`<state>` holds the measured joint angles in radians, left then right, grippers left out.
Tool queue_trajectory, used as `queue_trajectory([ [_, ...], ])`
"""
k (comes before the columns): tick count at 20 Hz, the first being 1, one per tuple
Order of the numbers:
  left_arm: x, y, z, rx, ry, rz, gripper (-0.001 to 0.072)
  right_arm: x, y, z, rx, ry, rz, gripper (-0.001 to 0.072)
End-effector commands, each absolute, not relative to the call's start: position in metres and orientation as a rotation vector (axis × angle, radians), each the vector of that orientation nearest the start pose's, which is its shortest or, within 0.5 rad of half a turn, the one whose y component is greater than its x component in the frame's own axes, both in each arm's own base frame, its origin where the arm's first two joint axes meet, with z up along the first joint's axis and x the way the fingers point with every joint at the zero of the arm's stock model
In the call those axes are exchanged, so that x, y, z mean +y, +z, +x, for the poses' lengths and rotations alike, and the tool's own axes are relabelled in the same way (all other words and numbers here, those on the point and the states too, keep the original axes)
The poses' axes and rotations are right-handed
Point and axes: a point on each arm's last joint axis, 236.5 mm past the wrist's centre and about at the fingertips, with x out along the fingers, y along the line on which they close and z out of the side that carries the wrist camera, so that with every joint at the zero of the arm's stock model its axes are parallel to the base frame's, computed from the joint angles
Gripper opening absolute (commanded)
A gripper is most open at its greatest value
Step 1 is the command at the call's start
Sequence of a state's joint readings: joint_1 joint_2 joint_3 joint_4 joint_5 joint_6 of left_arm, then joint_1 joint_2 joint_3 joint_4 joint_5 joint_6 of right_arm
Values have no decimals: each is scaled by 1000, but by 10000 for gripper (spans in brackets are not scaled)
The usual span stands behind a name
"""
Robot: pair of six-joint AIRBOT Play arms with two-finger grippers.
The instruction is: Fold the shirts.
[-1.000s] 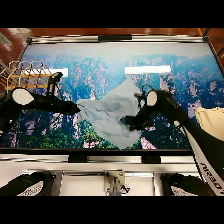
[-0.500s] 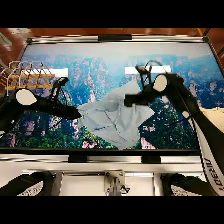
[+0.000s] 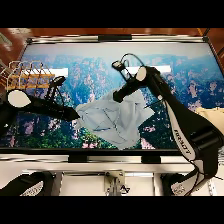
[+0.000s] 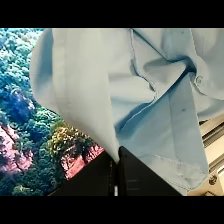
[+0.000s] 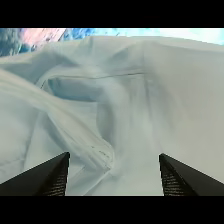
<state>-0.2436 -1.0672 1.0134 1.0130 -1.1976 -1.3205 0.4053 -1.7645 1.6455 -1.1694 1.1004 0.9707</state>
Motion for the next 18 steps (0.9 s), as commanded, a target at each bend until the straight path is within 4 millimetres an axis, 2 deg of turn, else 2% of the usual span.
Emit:
queue_trajectory([
  [1, -194, 62, 296, 1196, -681, -143, 55, 309, -47, 435, 969, 1106, -608, 694],
  [2, -194, 62, 296, 1196, -681, -143, 55, 315, -52, 432, 970, 1132, -592, 695],
  [5, -194, 62, 296, 1195, -681, -143, 56, 316, -70, 433, 976, 1151, -613, 694],
  [8, -194, 63, 300, 1180, -676, -144, 55, 325, -78, 431, 982, 1163, -562, 686],
  [9, -194, 64, 302, 1169, -672, -146, 55, 328, -78, 431, 978, 1166, -555, 632],
  [11, -194, 67, 312, 1129, -657, -153, 55, 317, -68, 436, 968, 1128, -619, 102],
  [13, -194, 76, 334, 1039, -624, -173, 55, 295, -38, 451, 963, 1004, -657, 65],
  [14, -196, 86, 348, 974, -608, -199, 55, 283, -11, 460, 933, 936, -660, 66],
  [15, -201, 104, 362, 897, -603, -247, 55, 273, 22, 467, 887, 878, -653, 66],
  [17, -216, 163, 385, 737, -633, -367, 55, 251, 96, 475, 772, 767, -624, 65],
  [18, -226, 207, 388, 660, -682, -431, 55, 242, 137, 475, 710, 713, -584, 65],
])
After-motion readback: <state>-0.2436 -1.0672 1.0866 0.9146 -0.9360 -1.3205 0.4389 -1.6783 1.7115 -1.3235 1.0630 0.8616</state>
